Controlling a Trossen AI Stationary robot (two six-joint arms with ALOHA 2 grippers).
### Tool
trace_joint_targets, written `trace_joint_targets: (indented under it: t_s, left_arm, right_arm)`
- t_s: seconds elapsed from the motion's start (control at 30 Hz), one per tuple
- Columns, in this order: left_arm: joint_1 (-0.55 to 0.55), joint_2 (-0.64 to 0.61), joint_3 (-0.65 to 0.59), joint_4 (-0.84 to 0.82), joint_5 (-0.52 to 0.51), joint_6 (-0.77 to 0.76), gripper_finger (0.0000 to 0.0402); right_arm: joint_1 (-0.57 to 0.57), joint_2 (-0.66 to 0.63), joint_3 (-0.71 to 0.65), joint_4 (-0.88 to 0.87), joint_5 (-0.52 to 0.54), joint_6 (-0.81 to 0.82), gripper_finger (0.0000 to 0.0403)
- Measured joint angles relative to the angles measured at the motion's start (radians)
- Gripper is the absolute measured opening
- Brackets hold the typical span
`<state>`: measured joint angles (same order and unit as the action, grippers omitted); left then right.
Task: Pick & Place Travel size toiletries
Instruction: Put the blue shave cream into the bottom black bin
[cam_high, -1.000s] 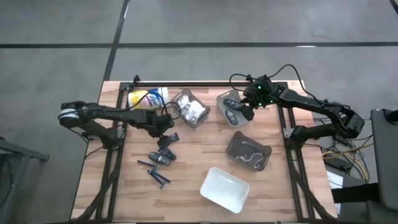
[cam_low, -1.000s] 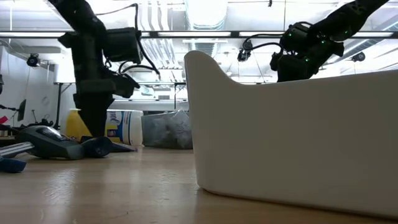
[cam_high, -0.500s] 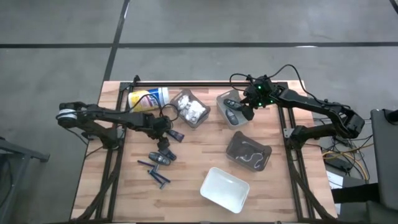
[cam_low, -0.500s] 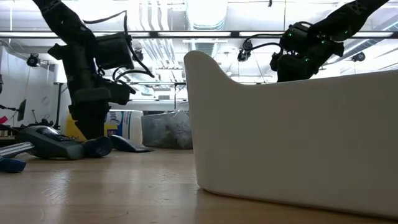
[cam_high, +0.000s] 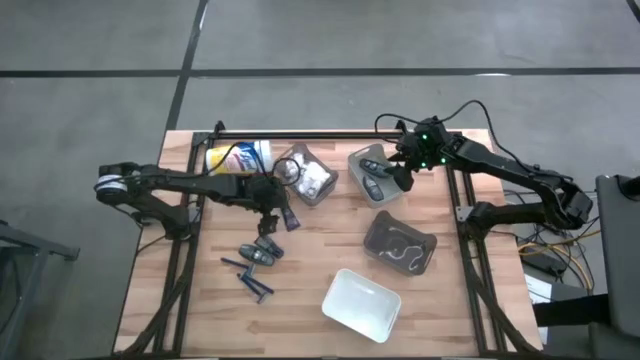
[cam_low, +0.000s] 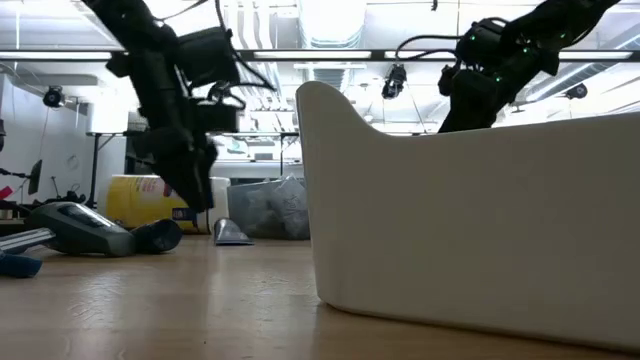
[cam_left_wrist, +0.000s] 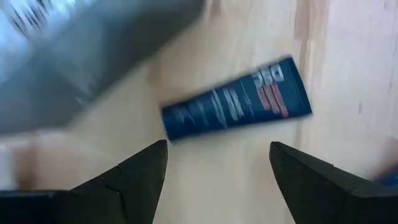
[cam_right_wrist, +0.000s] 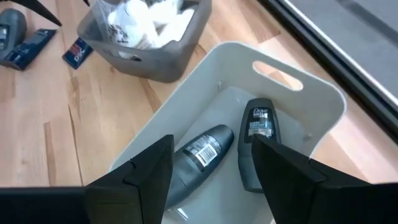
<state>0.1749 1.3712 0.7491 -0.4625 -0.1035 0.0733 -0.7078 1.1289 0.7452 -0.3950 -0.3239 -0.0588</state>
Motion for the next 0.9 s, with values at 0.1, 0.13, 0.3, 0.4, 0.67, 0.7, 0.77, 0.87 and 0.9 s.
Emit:
trace_joint_targets:
  t_s: [0.1,0.13,0.3,0.4,0.67,0.7,0.77,0.87,0.9]
  left_arm:
    - [0.0,0.0,0.025,0.004,-0.015,0.108,0.0287]
    - [0.0,0.0,0.027,0.019,-0.019,0.146,0.0287]
    - [0.0,0.029,0.029,0.043,-0.023,0.344,0.0287]
    - [0.0,0.067,0.029,0.044,-0.023,0.456,0.0287]
    - [0.0,0.182,0.028,0.159,-0.026,0.565,0.0287]
    - [0.0,0.195,0.028,0.159,-0.017,0.562,0.0287]
    - [0.0,0.21,0.03,0.157,-0.003,0.534,0.0287]
    - [0.001,0.217,0.034,0.139,0.01,0.416,0.0287]
    - [0.001,0.217,0.037,0.13,0.012,0.368,0.0286]
  right_arm:
    - [0.0,-0.026,0.0,-0.004,0.001,-0.002,0.0217]
    - [0.0,-0.034,0.0,-0.011,0.002,-0.004,0.0217]
    - [0.0,-0.073,0.0,-0.019,0.002,-0.023,0.0208]
    - [0.0,-0.088,0.0,-0.02,0.002,-0.023,0.0202]
    - [0.001,-0.1,-0.001,-0.02,0.002,-0.02,0.0187]
    - [0.001,-0.099,-0.001,-0.02,0.002,-0.019,0.0185]
    - [0.001,-0.099,-0.001,-0.02,0.002,-0.019,0.0181]
    - [0.001,-0.099,-0.001,-0.021,0.002,-0.019,0.0175]
    - [0.001,-0.1,-0.001,-0.02,0.002,-0.019,0.0173]
